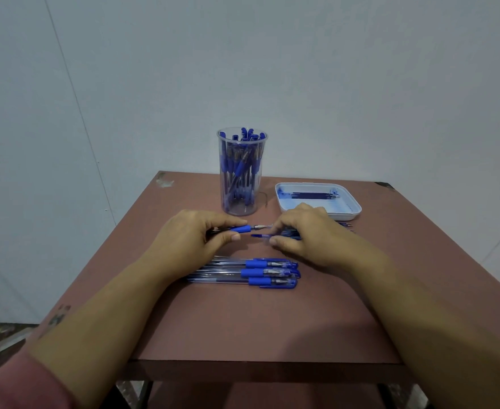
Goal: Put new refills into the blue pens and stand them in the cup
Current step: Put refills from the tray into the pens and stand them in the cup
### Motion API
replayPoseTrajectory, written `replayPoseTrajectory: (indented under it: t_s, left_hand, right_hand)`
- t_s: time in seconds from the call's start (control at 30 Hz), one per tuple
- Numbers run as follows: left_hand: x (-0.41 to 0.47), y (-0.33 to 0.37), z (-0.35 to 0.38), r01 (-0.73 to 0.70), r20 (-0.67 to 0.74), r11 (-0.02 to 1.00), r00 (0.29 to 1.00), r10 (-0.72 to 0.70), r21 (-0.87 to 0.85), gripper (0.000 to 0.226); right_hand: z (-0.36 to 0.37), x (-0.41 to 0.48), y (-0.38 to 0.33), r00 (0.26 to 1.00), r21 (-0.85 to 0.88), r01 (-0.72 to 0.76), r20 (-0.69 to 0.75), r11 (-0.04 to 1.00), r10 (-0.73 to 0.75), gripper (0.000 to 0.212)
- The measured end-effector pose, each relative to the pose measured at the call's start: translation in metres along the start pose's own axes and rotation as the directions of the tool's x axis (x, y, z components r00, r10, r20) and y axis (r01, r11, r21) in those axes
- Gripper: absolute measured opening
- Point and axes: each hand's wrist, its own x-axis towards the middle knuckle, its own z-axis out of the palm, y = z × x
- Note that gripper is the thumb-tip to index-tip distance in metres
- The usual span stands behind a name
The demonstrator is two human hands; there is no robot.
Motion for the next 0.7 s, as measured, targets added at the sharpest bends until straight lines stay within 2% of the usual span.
replayPoseTrajectory:
  t_s: [0.1,0.23,0.6,0.7]
  left_hand:
    - [0.0,0.0,0.0,0.001,0.0,1.0,1.0,-0.001,0.004,0.026]
    - [0.0,0.0,0.0,0.0,0.0,1.0,1.0,0.0,0.002,0.026]
    - [0.0,0.005,0.001,-0.034,-0.004,0.999,0.999,0.034,0.024,0.025]
    - [0.0,0.006,0.001,-0.08,-0.028,0.996,0.996,0.082,0.039,0.025]
  right_hand:
    - [-0.004,-0.004,0.002,0.996,0.18,-0.02,-0.078,0.984,0.034,0.008]
    - [-0.005,-0.004,-0.001,0.995,0.279,0.013,-0.103,0.96,0.017,0.003]
    - [-0.005,-0.005,-0.009,0.995,0.334,0.029,-0.098,0.942,0.004,0.009]
    - [0.002,-0.003,-0.015,0.987,0.338,0.076,-0.16,0.938,-0.022,0.012]
